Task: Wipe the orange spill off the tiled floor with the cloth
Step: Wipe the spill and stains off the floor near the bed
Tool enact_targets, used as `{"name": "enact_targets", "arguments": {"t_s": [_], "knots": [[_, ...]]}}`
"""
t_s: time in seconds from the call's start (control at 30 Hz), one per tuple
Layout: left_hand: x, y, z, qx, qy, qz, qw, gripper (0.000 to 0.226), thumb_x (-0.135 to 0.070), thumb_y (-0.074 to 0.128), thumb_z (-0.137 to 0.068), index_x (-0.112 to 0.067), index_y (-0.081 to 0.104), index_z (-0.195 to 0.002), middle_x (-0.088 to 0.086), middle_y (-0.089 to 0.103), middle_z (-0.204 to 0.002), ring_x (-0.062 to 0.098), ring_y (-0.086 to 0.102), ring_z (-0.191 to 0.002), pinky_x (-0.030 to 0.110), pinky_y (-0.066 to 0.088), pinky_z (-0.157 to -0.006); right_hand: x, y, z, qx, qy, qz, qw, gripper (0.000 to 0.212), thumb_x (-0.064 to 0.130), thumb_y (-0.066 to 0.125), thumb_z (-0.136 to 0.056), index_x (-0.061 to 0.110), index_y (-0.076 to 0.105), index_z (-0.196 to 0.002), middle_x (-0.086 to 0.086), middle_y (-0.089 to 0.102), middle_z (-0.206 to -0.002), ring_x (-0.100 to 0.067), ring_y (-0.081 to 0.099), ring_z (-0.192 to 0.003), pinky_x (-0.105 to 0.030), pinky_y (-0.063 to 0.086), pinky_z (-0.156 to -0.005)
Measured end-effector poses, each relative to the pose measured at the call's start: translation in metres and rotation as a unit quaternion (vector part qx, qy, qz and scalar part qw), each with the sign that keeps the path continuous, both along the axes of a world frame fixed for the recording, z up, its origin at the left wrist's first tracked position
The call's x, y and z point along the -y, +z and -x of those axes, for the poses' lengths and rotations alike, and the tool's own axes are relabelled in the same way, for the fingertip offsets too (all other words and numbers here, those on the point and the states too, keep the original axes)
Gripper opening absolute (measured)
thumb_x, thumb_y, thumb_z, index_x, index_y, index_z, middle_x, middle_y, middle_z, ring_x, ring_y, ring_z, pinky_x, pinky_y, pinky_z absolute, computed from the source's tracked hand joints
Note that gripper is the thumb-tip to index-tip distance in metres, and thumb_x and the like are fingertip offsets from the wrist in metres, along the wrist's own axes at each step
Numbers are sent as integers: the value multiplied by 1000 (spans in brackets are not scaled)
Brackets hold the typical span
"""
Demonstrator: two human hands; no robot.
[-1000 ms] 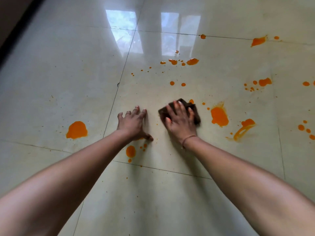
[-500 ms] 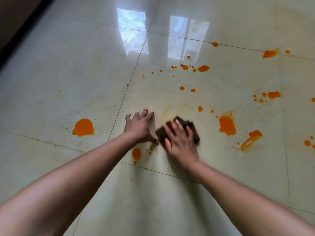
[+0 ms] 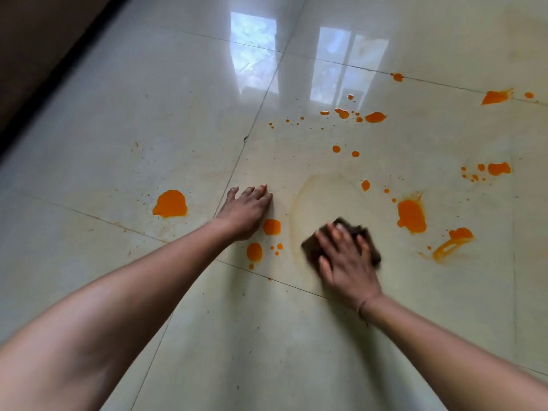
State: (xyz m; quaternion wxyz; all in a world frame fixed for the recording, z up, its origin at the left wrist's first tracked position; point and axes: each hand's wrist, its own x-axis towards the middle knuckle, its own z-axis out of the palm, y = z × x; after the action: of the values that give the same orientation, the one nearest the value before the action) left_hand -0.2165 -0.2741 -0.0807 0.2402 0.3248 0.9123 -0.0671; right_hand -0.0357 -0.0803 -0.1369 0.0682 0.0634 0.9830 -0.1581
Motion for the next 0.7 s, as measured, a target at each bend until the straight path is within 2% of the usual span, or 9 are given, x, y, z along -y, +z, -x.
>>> {"name": "enact_targets", "arguments": {"t_s": [0.1, 0.17, 0.23, 0.3, 0.43, 0.5, 0.57, 0.63, 0.7], "knots": [[28, -2, -8, -25, 12, 15, 1000, 61, -8, 30, -97, -17, 10, -153, 4, 4, -162, 22, 7, -148, 48, 4, -118, 31, -5, 77, 13, -97, -2, 995, 62, 44, 28, -87, 26, 41, -145, -5, 30, -156, -21, 23, -145, -43, 4, -113], [48, 1, -12, -47, 7, 27, 999, 63, -5, 31, -94, -17, 11, -153, 4, 5, -162, 22, 6, -148, 48, 4, -118, 67, -7, 64, -36, -34, -2, 999, 59, 42, 35, -85, 23, 51, -139, -7, 42, -150, -22, 35, -140, -45, 14, -110], [58, 3, -16, -65, 7, 23, 998, 66, -3, 32, -92, -18, 13, -153, 3, 9, -162, 23, 5, -149, 49, 3, -117, 67, -6, 4, -20, 56, 12, 998, 58, 41, 40, -85, 26, 49, -140, -4, 41, -151, -19, 33, -140, -45, 19, -110], [65, 9, -21, -65, 2, 29, 997, 64, -3, 30, -92, -18, 14, -153, 3, 14, -161, 24, 4, -149, 50, 2, -117, 41, -3, -22, -23, 66, 13, 998, 57, 41, 40, -87, 27, 46, -142, -3, 38, -153, -18, 30, -141, -43, 18, -111], [79, 7, -30, -73, 23, 53, 996, 61, -5, 25, -94, -17, 15, -152, 3, 17, -160, 25, 1, -149, 50, -1, -117, 54, -4, 93, 7, -75, 19, 997, 55, 40, 36, -95, 24, 37, -147, -5, 26, -158, -19, 18, -147, -43, 5, -114], [89, 5, -29, -80, 47, 53, 994, 62, -3, 26, -93, -18, 15, -152, 2, 15, -160, 24, -1, -149, 49, -3, -117, 110, -7, 108, -47, -34, 0, 998, 55, 39, 36, -89, 21, 48, -140, -8, 39, -152, -23, 31, -142, -45, 12, -111], [103, 5, -32, -85, 48, 58, 994, 62, -1, 24, -93, -17, 15, -152, 1, 14, -161, 24, -3, -149, 49, -4, -117, 146, -6, 52, -49, 85, 19, 995, 57, 40, 39, -85, 22, 53, -137, -7, 44, -148, -22, 38, -139, -46, 19, -109], [118, 8, -38, -93, 26, 57, 994, 63, -1, 23, -93, -17, 13, -152, 1, 12, -161, 24, -5, -149, 50, -5, -118, 130, 1, -17, -32, 173, 39, 984, 57, 40, 43, -85, 26, 49, -140, -4, 41, -151, -20, 35, -140, -45, 21, -111], [129, 5, -45, -96, 29, 49, 994, 63, -1, 25, -93, -17, 12, -153, 2, 12, -161, 25, -5, -149, 49, -5, -117, 94, -6, -14, -32, 153, 26, 987, 58, 42, 41, -85, 27, 47, -141, -4, 40, -152, -21, 36, -140, -44, 18, -111]]}}
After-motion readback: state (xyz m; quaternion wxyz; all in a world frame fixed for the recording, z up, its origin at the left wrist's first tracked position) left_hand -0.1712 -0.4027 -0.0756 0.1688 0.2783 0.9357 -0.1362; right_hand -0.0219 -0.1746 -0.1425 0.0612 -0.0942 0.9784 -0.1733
